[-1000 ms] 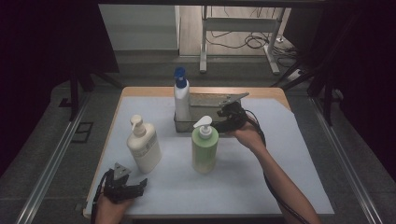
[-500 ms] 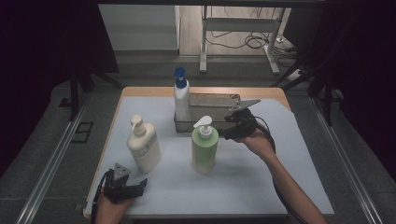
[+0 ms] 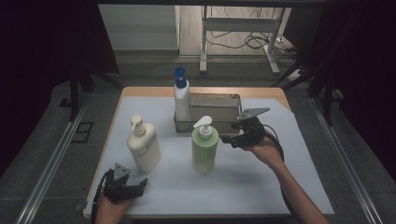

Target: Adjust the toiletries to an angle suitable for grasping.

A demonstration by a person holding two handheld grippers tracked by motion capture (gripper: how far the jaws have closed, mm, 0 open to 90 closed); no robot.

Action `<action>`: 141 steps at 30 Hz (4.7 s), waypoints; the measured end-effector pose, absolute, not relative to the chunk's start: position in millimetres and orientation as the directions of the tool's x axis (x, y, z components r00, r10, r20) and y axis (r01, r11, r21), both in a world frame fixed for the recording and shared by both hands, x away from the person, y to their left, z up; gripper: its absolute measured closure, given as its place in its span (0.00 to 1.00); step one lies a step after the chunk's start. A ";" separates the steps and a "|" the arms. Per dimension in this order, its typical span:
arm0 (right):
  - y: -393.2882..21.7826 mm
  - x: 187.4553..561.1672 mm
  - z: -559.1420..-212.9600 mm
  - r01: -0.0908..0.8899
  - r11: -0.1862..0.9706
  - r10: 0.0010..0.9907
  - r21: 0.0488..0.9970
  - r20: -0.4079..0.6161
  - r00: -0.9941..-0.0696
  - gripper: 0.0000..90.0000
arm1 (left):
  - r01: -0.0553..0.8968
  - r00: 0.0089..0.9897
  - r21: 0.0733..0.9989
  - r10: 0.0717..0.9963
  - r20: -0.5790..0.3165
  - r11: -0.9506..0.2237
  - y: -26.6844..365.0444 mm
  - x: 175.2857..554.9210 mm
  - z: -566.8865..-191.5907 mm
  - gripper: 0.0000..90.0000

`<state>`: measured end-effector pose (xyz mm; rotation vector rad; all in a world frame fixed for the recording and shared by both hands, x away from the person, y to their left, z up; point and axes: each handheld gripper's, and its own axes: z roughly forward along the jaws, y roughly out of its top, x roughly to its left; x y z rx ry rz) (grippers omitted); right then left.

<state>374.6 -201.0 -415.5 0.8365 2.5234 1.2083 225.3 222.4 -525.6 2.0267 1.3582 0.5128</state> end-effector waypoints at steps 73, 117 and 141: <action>-130.1 328.8 -420.8 0.335 0.565 0.485 0.754 0.024 -0.874 0.13 | 0.669 0.394 0.693 0.919 -0.024 -0.269 222.8 225.6 -525.5 0.14; -129.5 372.0 -348.1 0.349 0.510 0.562 0.786 0.003 -0.827 0.14 | 0.669 0.393 0.695 0.919 -0.027 -0.265 222.8 225.8 -525.7 0.14; -123.9 408.9 -328.1 0.350 0.479 0.640 0.805 -0.047 -0.767 0.14 | 0.670 0.394 0.693 0.919 -0.028 -0.267 222.9 226.0 -525.5 0.14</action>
